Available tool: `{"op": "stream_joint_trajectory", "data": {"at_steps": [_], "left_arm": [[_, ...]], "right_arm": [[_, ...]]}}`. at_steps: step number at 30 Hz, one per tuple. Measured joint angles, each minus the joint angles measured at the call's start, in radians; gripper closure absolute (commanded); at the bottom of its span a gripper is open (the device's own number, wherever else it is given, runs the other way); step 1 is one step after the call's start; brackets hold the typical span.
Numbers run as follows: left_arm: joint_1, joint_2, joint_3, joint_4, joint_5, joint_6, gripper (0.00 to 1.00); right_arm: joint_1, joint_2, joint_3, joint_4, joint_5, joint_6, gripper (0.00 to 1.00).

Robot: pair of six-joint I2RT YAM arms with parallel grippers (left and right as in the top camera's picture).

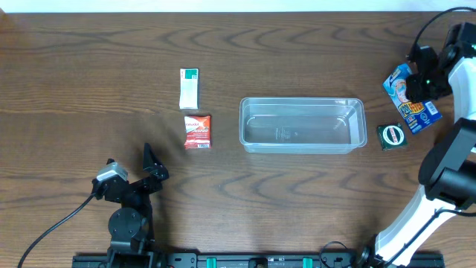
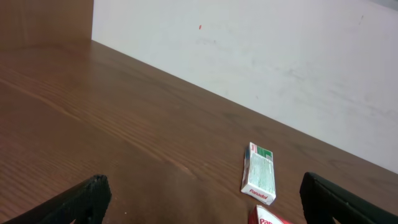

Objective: Pack container
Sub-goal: 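Reach the right gripper to the blue Kool Fever box and grasp it, then lift the blue box and lower it into the clear container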

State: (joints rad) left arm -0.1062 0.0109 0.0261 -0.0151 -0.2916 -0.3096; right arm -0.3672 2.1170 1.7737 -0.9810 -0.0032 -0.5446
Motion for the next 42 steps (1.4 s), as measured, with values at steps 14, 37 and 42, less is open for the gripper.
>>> {"op": "stream_joint_trajectory", "data": {"at_steps": [14,37,42], "left_arm": [[0.000,0.000,0.000,0.000,0.000,0.000,0.02],[0.000,0.000,0.000,0.000,0.000,0.000,0.02],[0.000,0.000,0.000,0.000,0.000,0.000,0.02]], "right_arm": [[0.000,0.005,0.000,0.004,-0.001,0.010,0.87],[0.220,-0.418,0.193,-0.155,-0.139,-0.030,0.94],[0.415,-0.494,0.195,-0.266,-0.177,-0.158,0.90]]}}
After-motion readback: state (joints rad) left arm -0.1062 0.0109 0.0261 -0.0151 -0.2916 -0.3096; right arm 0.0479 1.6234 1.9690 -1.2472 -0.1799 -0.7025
